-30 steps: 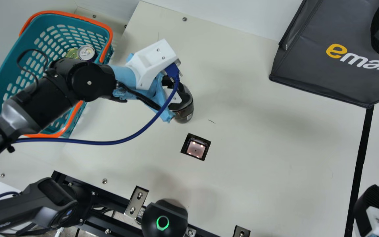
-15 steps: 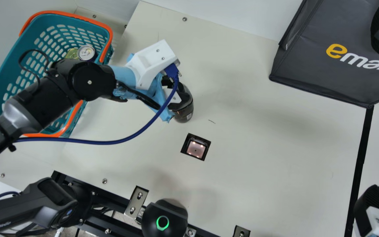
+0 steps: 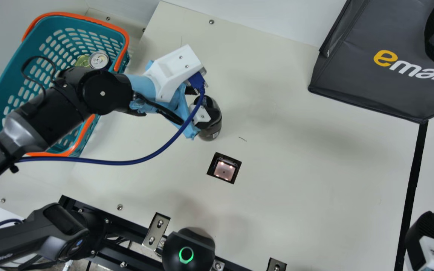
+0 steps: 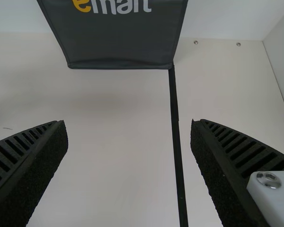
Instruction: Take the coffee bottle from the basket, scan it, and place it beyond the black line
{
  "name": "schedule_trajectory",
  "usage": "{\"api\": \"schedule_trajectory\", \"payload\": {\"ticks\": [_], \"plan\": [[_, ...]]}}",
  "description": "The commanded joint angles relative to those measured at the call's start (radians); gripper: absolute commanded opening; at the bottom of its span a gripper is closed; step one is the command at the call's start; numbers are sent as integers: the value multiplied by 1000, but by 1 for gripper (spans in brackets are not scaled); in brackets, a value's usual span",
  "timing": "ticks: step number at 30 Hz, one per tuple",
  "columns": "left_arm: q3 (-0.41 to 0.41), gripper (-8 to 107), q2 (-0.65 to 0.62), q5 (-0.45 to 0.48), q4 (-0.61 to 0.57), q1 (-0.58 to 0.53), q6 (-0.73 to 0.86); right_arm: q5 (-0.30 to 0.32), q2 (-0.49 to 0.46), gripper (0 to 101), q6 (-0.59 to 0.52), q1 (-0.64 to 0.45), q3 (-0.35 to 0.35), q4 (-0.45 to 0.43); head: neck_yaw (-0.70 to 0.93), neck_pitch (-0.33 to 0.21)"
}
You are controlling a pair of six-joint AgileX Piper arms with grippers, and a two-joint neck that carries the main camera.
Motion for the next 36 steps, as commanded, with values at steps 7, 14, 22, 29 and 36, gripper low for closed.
{"api": "schedule_trajectory", "payload": {"ticks": [7, 14, 22, 29, 36], "plan": [[-17, 90, -7, 6, 7, -2, -20, 0, 0, 91, 0, 0, 0, 0, 2, -26], [-36, 90, -21, 13, 13, 3, -51, 0, 0, 91, 0, 0, 0, 0, 2, -26], [-60, 90, -48, 14, 36, 20, -116, 0, 0, 91, 0, 0, 0, 0, 2, -26], [-71, 90, -74, -3, 84, 51, -188, 0, 0, 91, 0, 0, 0, 0, 2, -26], [-74, 90, -100, -42, 132, 91, -249, 0, 0, 91, 0, 0, 0, 0, 2, -26]]}}
